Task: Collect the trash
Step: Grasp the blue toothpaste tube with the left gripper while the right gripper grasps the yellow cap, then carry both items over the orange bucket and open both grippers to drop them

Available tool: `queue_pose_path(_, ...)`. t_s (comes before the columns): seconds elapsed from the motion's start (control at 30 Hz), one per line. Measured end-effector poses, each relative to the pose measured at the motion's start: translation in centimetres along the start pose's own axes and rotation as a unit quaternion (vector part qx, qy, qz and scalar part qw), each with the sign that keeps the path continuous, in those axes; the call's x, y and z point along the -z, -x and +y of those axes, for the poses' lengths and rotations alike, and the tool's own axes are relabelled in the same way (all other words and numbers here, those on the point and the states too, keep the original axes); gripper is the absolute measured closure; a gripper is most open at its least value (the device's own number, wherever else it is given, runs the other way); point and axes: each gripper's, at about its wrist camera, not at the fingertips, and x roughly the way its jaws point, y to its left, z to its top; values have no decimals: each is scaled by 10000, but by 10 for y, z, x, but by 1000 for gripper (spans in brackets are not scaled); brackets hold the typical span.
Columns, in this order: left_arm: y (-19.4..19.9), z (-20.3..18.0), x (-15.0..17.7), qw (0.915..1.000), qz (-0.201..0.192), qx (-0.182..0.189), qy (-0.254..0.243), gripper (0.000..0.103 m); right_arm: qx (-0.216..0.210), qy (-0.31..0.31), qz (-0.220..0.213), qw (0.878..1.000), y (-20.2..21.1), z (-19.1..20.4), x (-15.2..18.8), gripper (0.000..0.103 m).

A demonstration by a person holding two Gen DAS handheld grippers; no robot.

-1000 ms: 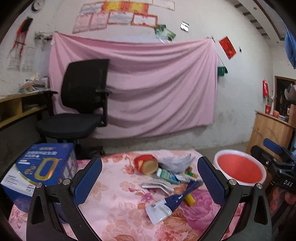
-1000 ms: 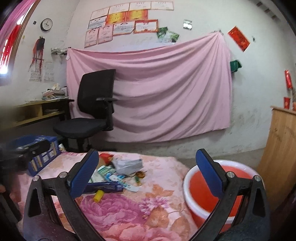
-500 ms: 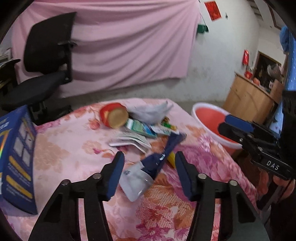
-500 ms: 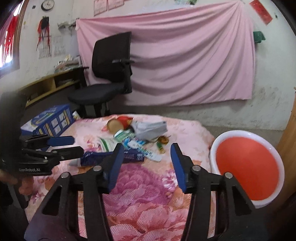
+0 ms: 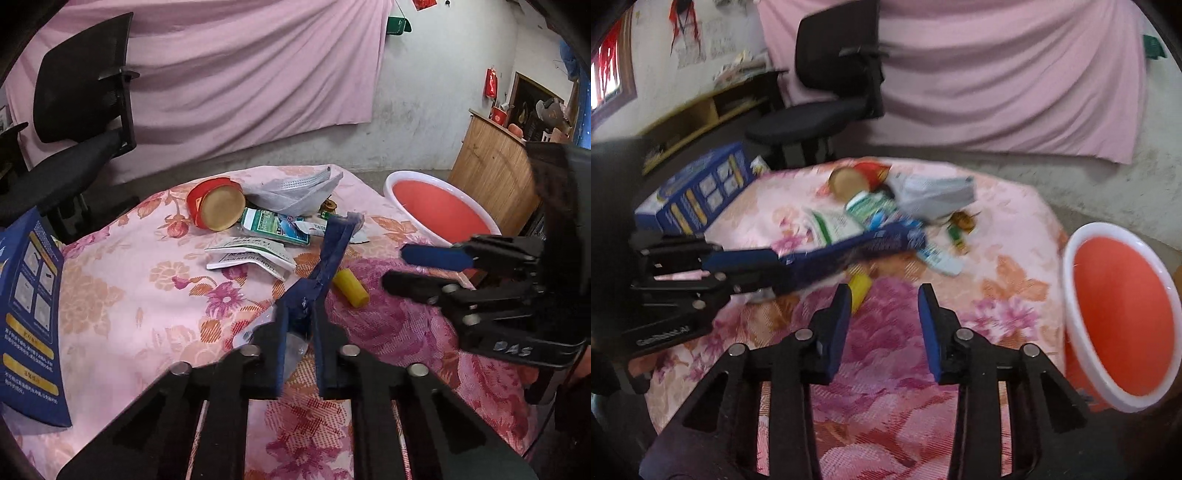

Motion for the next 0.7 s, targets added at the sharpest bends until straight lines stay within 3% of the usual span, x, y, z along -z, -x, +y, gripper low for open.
queue_pose_path(0.13, -4, 6, 3, 9998, 115, 10, 184, 103, -372, -97, 426, 9984, -21, 2, -3, 47)
queue_pose_path(0.27, -4, 15, 2, 9989, 142, 162, 419, 103, -466, -216, 635, 9967, -32, 2, -4, 49)
queue_pose_path(0.43, 0, 12, 3, 9990, 157, 182, 377, 102, -468, -356, 745, 9955, -39, -2, -6, 61)
queue_pose_path(0.5, 1, 11, 3, 9990, 145, 230, 347, 95, -489, -433, 715, 9953, -38, -6, -5, 66)
queue_pose_path(0.53, 1, 10, 2, 9991, 127, 234, 321, 82, -479, -468, 690, 9954, -37, -8, -6, 66)
queue_pose_path(0.57, 1, 9, 2, 9993, 119, 216, 296, 62, -439, -508, 655, 9956, -34, -10, -5, 66)
queue_pose_path(0.6, 0, 8, 1, 9993, 156, 195, 294, 55, -410, -540, 625, 9957, -32, -13, -5, 66)
queue_pose_path(0.7, -11, 9, -1, 9986, 370, 217, 317, 54, -321, -613, 567, 9960, -24, -21, -3, 66)
